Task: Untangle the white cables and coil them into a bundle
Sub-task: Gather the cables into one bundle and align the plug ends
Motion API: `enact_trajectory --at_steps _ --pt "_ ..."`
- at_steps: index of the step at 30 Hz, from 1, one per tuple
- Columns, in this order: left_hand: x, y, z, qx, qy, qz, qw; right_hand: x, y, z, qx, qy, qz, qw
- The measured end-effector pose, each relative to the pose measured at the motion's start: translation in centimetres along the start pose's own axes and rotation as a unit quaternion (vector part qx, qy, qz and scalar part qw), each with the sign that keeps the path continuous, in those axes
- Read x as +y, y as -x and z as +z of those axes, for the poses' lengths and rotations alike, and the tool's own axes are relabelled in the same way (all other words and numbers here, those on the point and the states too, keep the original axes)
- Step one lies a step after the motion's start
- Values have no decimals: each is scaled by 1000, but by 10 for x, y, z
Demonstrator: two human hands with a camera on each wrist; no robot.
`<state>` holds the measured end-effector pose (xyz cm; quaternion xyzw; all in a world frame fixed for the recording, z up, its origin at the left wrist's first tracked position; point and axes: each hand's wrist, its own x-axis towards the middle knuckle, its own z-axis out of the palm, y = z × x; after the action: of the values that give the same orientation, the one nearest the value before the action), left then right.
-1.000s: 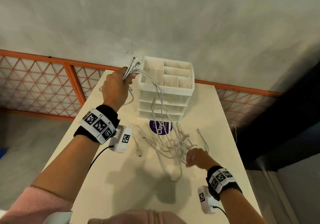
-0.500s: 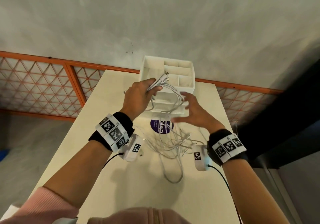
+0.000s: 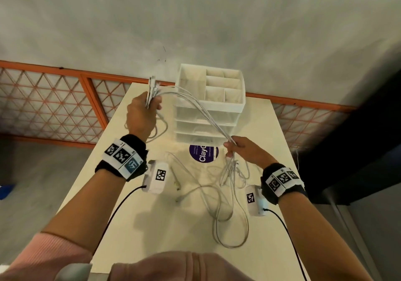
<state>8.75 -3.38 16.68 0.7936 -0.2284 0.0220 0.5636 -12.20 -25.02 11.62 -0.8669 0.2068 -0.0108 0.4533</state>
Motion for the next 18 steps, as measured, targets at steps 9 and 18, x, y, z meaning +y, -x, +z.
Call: enact_trajectory --at_steps 9,18 --pt "18 36 12 -160 -11 18 987 -64 17 -19 -17 107 -20 994" --pt "38 53 42 -245 -20 209 946 -106 25 -23 -54 31 -76 995"
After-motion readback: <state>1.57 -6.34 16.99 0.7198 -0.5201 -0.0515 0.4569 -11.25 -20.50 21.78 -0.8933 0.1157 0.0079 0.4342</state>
